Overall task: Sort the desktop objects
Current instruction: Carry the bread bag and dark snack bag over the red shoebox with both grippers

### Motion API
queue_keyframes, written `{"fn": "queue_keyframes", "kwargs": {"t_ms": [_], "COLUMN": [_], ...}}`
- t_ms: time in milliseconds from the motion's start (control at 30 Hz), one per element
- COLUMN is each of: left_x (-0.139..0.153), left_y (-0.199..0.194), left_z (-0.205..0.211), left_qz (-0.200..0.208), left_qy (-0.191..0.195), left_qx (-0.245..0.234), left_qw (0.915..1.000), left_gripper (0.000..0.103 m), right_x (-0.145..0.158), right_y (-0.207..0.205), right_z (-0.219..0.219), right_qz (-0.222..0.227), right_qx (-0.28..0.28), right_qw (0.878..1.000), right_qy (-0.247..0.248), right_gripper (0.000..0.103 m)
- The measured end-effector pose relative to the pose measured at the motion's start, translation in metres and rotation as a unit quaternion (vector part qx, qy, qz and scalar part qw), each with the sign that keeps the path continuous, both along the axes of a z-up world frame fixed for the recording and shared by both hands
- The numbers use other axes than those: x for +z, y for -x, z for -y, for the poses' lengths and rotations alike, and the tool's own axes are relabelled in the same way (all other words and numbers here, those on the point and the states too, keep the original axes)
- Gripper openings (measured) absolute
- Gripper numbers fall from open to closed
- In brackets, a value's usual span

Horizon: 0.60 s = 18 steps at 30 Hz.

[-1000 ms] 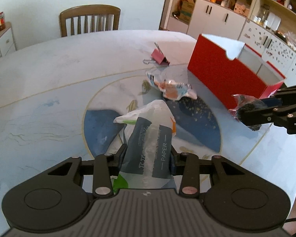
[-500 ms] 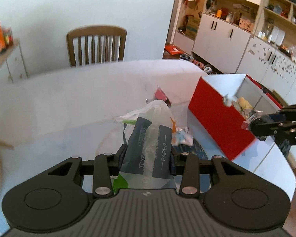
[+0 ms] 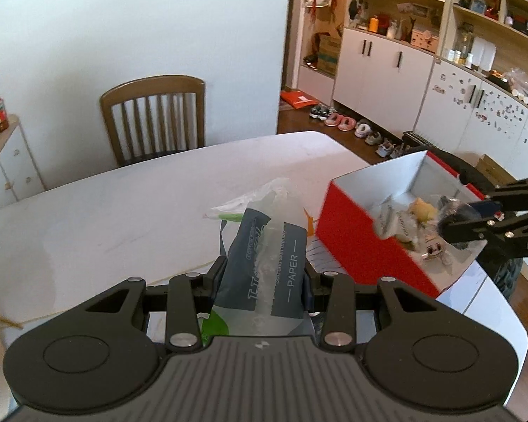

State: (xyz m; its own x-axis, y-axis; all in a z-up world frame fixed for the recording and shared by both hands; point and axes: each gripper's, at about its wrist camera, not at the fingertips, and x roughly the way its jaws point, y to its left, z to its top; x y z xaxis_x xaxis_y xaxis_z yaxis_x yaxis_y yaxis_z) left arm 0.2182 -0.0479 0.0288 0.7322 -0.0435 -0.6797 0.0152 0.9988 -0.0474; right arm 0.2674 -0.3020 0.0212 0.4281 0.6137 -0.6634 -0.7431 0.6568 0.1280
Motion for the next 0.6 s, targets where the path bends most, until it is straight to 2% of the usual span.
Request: {"fn": "queue_keyframes", "kwargs": {"t_ms": [333, 600], "left_x": [-0.005, -0.023], "left_y": [-0.043, -0.071], "left_z": [0.065, 0.111], "left_qz": [-0.006, -0.021], "left_qy": [-0.002, 0.0], "left_qx": [-0.051, -0.083], "left_qw": [0.9987, 0.9963], "left_gripper": [0.039, 0.039], "right_x": [0.0, -0.011], "right_y": [-0.032, -0.053], "right_z": [0.033, 0.055], "right_qz": [0.012, 0.008], "right_qx": [-0.017, -0.041], "right_qw": [1.0, 0.999], "right_qy": [0.006, 0.014], "right_gripper": [0.033, 0.033]}}
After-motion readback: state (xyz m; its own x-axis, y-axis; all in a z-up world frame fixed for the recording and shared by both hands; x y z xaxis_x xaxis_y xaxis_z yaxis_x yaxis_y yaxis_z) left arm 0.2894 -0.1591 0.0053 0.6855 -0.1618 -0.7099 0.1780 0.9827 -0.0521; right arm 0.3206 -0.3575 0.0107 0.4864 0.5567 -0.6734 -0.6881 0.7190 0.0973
